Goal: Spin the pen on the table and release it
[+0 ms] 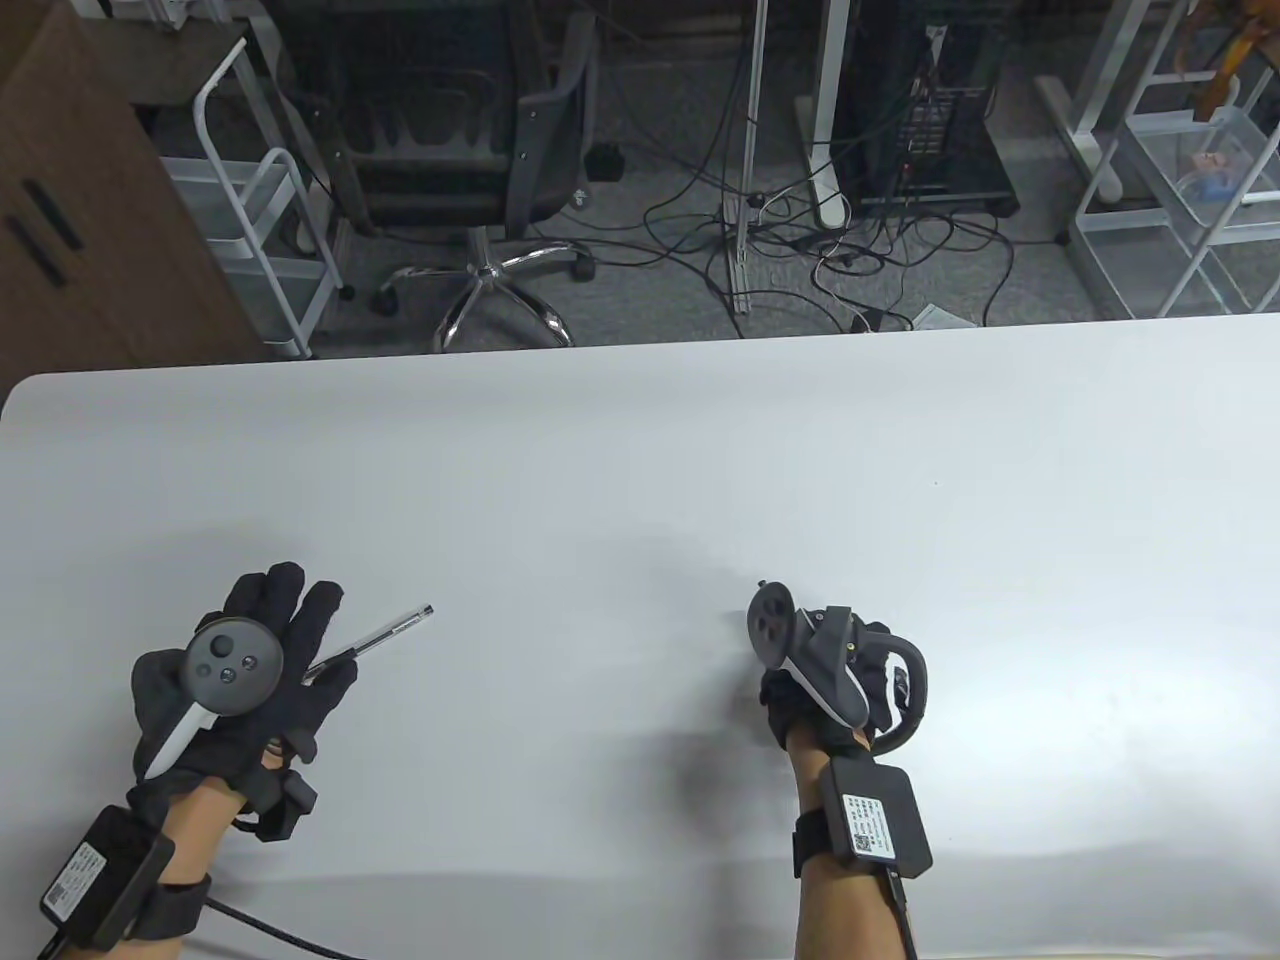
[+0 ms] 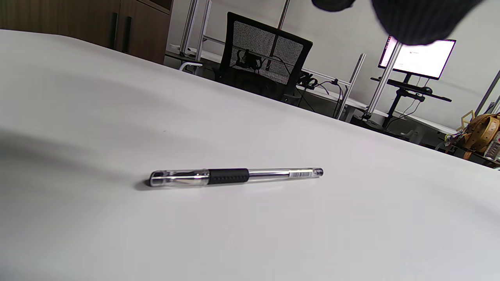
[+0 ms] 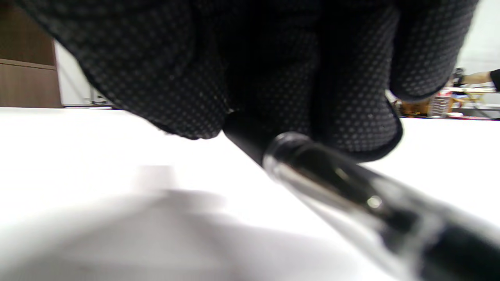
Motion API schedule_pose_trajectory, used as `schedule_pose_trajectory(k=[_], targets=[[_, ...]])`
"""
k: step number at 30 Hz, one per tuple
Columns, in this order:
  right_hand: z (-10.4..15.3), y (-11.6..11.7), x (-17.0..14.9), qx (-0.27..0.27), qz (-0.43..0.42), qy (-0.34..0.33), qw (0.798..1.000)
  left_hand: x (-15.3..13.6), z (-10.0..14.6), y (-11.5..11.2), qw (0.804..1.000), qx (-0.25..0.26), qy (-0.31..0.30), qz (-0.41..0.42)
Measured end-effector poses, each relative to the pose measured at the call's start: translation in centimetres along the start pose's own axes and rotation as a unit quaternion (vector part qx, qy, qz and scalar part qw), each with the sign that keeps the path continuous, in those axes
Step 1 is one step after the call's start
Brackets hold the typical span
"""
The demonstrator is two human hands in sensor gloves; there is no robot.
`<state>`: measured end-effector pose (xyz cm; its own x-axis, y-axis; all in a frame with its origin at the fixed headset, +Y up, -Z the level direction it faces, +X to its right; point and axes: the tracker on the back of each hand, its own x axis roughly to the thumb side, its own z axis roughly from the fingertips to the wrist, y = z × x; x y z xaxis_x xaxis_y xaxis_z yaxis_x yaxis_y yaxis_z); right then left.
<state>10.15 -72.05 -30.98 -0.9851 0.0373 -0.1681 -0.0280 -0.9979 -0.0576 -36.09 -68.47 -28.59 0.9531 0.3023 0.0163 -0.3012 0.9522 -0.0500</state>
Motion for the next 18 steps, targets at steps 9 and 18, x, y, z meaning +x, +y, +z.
schedule_pose_trajectory(k=[9, 18], targets=[[-0.1, -0.3, 6.4, 0.006, 0.007, -0.069, 0.998, 0.0, 0.0, -0.1, 1.000, -0.005, 0.001, -0.002], [0.1, 2.5, 12.9, 0.030, 0.036, -0.095, 0.994, 0.1, -0.1, -0.2, 1.000, -0.008, 0.000, -0.003]])
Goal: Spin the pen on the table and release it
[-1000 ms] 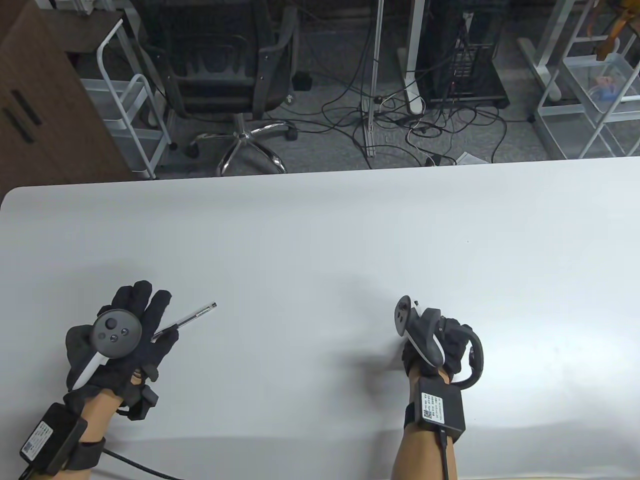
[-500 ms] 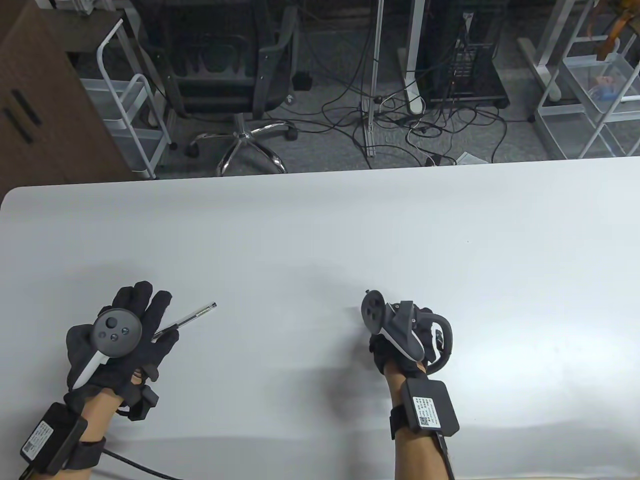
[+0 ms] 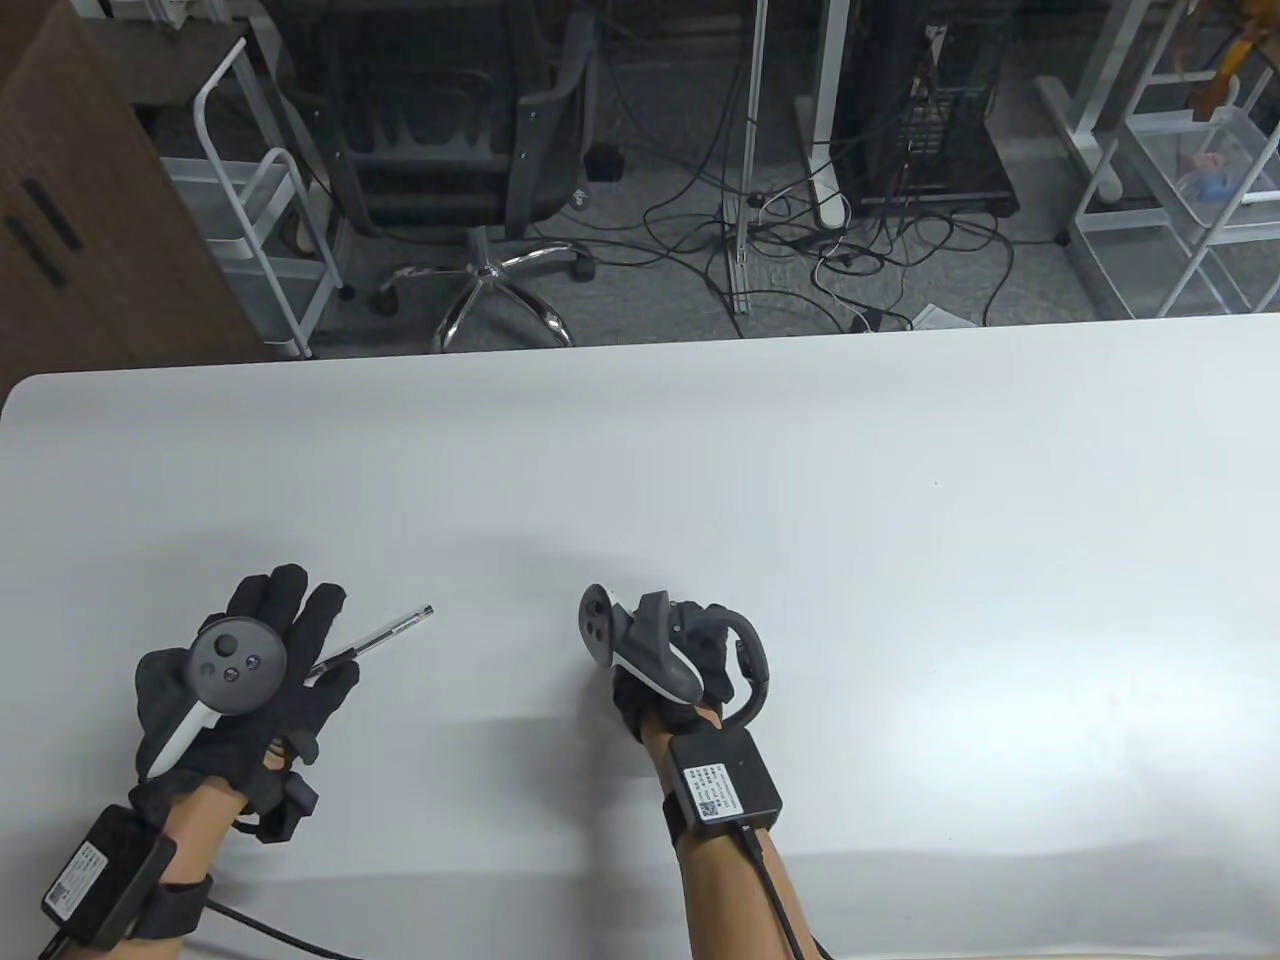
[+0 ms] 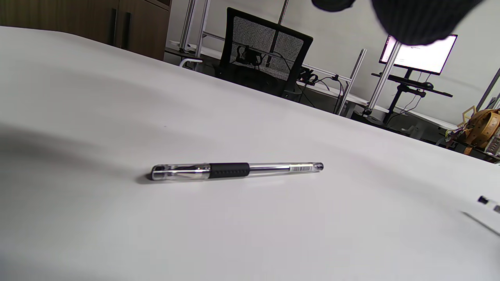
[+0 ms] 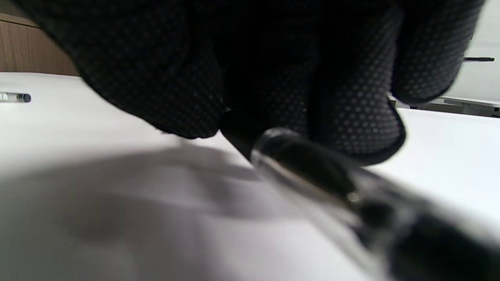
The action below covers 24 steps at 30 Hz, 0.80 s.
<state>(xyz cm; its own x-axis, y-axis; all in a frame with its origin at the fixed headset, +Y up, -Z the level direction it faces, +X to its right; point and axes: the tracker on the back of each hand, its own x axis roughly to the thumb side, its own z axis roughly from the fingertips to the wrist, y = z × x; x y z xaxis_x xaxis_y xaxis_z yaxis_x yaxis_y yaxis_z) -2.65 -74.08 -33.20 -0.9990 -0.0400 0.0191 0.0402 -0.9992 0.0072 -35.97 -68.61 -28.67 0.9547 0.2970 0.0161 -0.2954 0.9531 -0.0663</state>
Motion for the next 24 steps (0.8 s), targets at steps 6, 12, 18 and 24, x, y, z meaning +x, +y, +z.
schedule_pose_trajectory(k=[6, 12, 18, 24], targets=[[0.1, 1.0, 0.7, 0.007, 0.018, 0.057, 0.998, 0.2, -0.1, -0.2, 1.000, -0.006, -0.002, -0.007], [0.8, -0.5, 0.3, 0.036, -0.010, -0.075, 0.996, 0.3, -0.1, -0.3, 1.000, -0.011, -0.006, -0.010], [3.6, -6.3, -3.9, -0.075, -0.044, -0.092, 0.992, 0.2, -0.3, -0.6, 1.000, -0.021, -0.001, -0.014], [5.8, -6.7, -9.0, -0.115, -0.085, -0.051, 0.988, 0.4, -0.1, -0.7, 1.000, -0.018, 0.000, -0.017]])
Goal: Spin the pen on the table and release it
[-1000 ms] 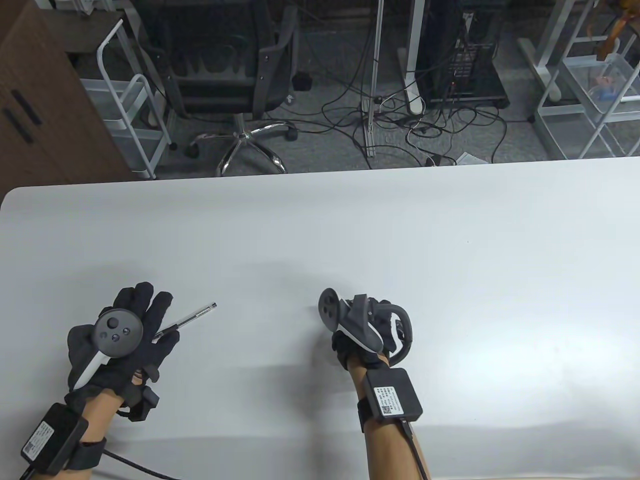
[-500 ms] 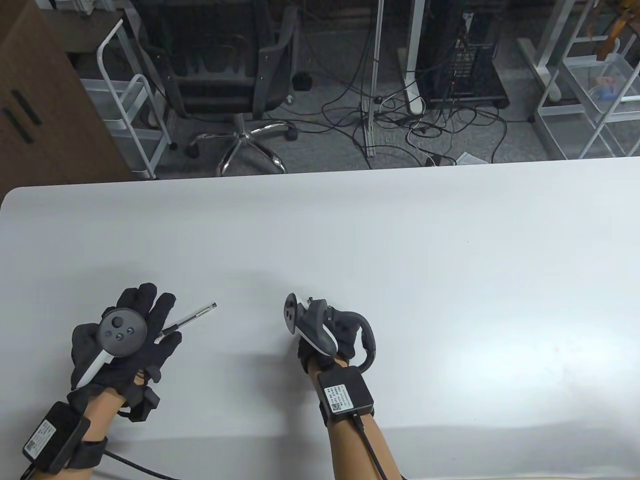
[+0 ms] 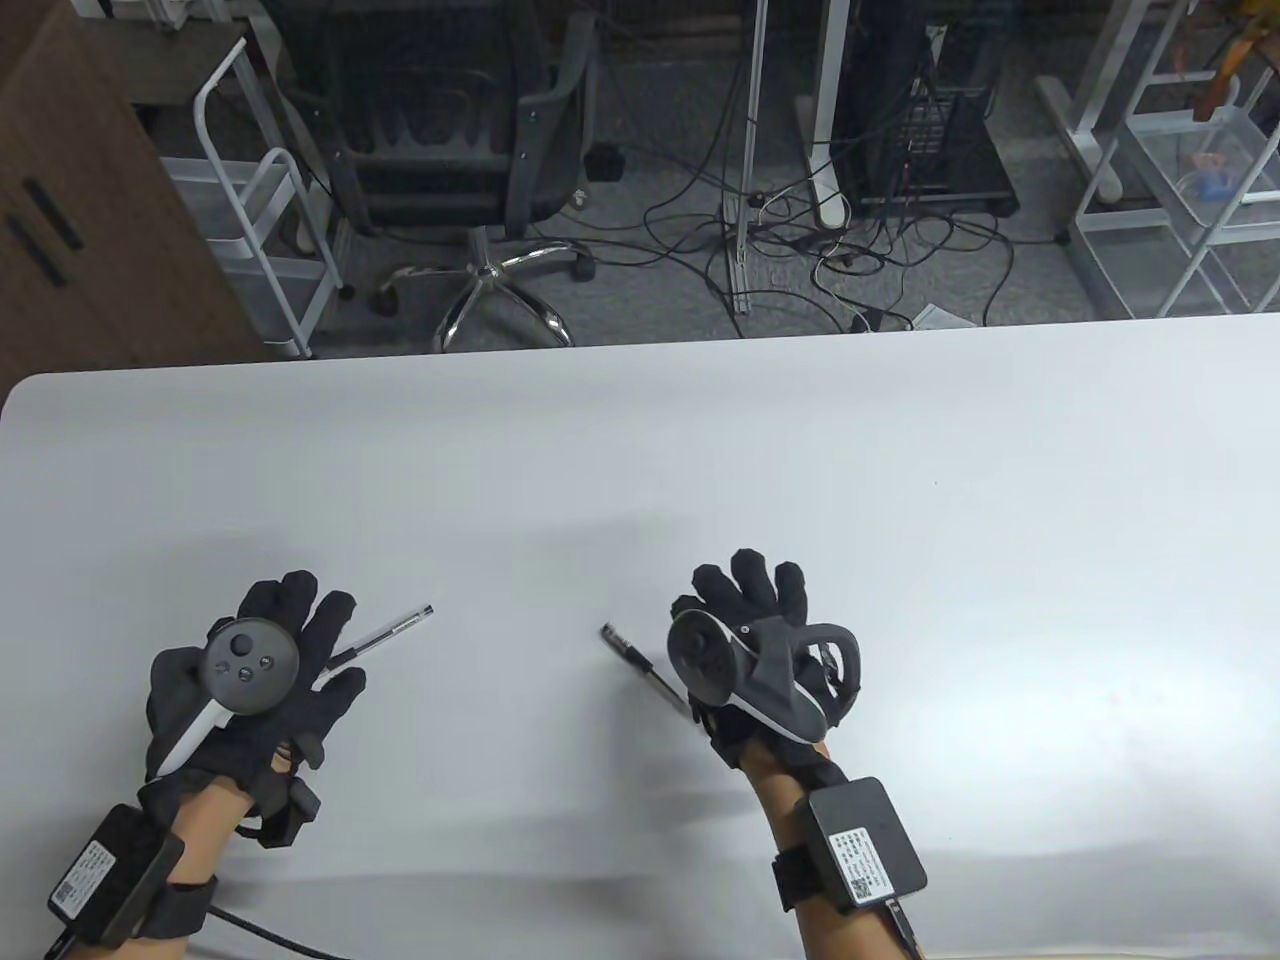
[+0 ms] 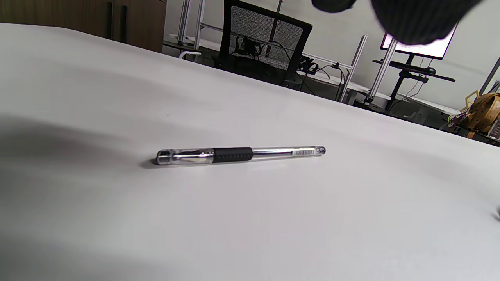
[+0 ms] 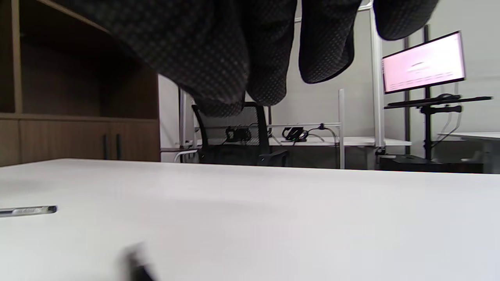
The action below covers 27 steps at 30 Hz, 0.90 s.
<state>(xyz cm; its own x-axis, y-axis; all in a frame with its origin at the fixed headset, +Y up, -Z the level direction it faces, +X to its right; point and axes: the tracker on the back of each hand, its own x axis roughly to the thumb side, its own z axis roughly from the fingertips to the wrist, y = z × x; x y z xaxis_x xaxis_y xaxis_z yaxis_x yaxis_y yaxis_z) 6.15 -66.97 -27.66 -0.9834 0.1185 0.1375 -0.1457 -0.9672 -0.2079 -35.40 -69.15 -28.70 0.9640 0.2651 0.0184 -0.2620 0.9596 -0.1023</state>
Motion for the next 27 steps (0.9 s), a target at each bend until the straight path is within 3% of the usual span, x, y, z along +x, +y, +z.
schedule_pose_trajectory(k=[2, 5, 18, 27], targets=[[0.8, 0.4, -1.0, -0.018, 0.007, 0.009, 1.000, 0.0, 0.0, -0.1, 1.000, -0.001, 0.000, -0.001], [1.3, 0.6, -1.9, 0.001, 0.012, 0.019, 1.000, 0.1, 0.1, -0.3, 1.000, -0.005, 0.000, -0.004], [1.9, 0.0, -4.1, -0.009, 0.005, 0.074, 0.997, 0.0, -0.1, -1.0, 1.000, -0.012, 0.012, -0.017], [1.9, -0.1, -4.2, -0.007, 0.000, 0.077, 0.997, -0.6, -1.1, -1.5, 0.998, 0.005, 0.043, -0.037]])
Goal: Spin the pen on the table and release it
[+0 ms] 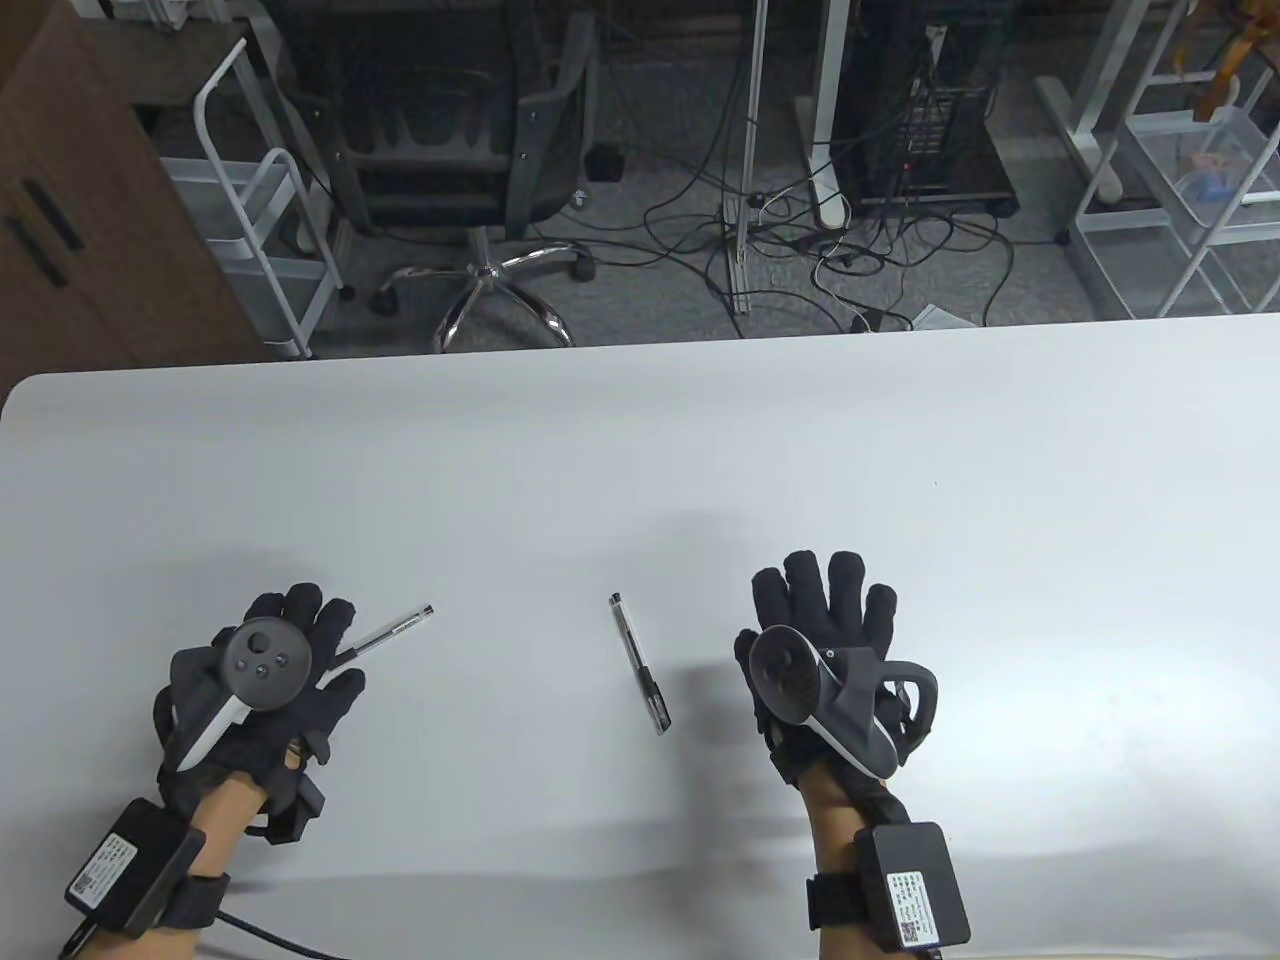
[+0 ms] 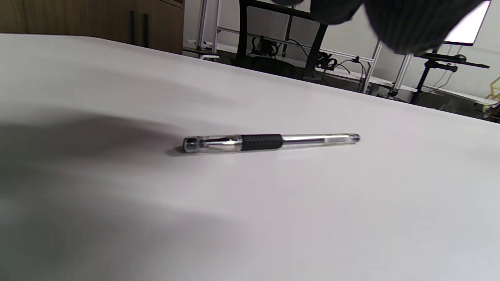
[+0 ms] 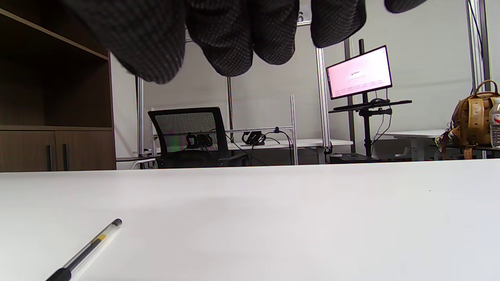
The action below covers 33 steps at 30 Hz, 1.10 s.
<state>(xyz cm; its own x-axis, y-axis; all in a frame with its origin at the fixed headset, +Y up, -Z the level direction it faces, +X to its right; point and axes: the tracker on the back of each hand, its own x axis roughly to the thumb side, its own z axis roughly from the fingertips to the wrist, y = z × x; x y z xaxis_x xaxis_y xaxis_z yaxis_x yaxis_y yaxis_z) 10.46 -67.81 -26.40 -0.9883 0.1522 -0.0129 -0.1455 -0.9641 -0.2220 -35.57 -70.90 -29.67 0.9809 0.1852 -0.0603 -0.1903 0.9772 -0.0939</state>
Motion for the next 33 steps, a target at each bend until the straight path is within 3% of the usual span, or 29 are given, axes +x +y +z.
schedule_pose_trajectory(k=[10, 17, 22, 25, 28, 30, 33], targets=[[0.0, -0.7, -0.2, -0.008, -0.018, -0.001, 1.000, 0.7, -3.0, -2.0, 0.992, -0.060, 0.057, -0.099], [0.0, -0.8, -0.4, -0.007, -0.028, -0.001, 1.000, 2.1, -4.7, -3.3, 0.972, -0.068, 0.094, -0.206], [-0.1, -0.7, -0.4, -0.008, -0.032, -0.001, 0.999, 3.2, -5.8, -4.7, 0.960, -0.076, 0.086, -0.255], [-0.1, -0.7, -0.5, -0.008, -0.037, -0.001, 0.999, 4.3, -6.0, -5.0, 0.959, -0.034, 0.052, -0.278], [-0.1, -0.7, -0.5, -0.005, -0.041, -0.002, 0.999, 5.1, -6.2, -5.2, 0.949, -0.031, 0.048, -0.310], [-0.1, -0.7, -0.5, -0.005, -0.041, -0.002, 0.999, 5.5, -6.3, -4.9, 0.948, -0.045, 0.061, -0.310], [-0.2, -0.8, -0.6, -0.007, -0.044, -0.003, 0.999, 6.8, -6.2, -4.2, 0.963, -0.053, 0.068, -0.257]])
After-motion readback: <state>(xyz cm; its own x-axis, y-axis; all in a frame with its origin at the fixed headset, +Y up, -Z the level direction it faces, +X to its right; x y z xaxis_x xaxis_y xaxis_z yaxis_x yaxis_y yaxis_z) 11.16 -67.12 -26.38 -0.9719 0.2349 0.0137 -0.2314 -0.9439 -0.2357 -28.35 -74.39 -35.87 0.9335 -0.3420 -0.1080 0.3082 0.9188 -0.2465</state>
